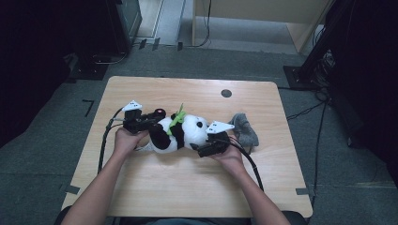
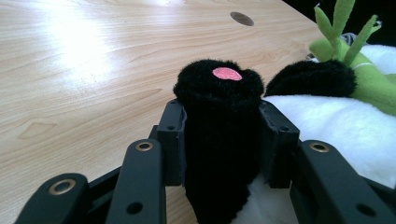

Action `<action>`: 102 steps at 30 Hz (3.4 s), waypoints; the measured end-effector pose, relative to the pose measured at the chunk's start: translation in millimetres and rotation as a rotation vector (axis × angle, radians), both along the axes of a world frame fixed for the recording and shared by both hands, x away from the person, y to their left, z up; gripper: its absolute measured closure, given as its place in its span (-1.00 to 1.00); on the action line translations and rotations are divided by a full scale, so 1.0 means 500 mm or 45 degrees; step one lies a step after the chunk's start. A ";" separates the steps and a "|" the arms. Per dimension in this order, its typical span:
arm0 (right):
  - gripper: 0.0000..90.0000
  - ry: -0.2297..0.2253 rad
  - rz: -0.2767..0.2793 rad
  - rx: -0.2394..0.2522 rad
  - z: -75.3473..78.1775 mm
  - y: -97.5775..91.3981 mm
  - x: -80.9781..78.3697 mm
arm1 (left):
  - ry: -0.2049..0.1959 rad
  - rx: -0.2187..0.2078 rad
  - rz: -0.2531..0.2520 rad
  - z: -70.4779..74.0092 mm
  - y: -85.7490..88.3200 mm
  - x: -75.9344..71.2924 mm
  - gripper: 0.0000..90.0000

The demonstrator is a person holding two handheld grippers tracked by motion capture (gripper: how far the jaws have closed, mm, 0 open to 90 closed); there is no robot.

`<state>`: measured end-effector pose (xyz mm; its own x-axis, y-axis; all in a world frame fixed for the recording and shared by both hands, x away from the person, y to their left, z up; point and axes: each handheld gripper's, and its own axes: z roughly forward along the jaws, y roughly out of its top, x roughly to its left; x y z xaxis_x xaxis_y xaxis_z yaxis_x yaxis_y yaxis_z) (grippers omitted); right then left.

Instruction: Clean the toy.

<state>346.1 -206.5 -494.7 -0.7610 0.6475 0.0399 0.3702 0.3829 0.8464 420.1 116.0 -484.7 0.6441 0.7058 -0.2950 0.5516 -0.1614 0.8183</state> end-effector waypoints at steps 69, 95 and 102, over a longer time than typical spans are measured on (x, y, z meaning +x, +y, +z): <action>0.18 0.304 -0.136 0.163 0.111 -0.034 0.028 | -0.288 0.087 -0.304 0.043 -0.048 -0.090 -0.91; -0.38 0.145 0.006 0.265 0.107 -0.078 0.029 | -0.118 0.025 -0.251 0.108 0.002 -0.084 0.26; -0.51 -0.060 0.096 0.263 0.099 -0.105 0.015 | -0.077 -0.060 -0.248 0.117 0.026 -0.077 0.26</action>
<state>353.6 -259.2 -445.3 -0.8111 0.5704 0.1293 0.3053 0.2245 0.9254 381.6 128.9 -426.4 0.7845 0.5527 -0.2814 0.4635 -0.2210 0.8581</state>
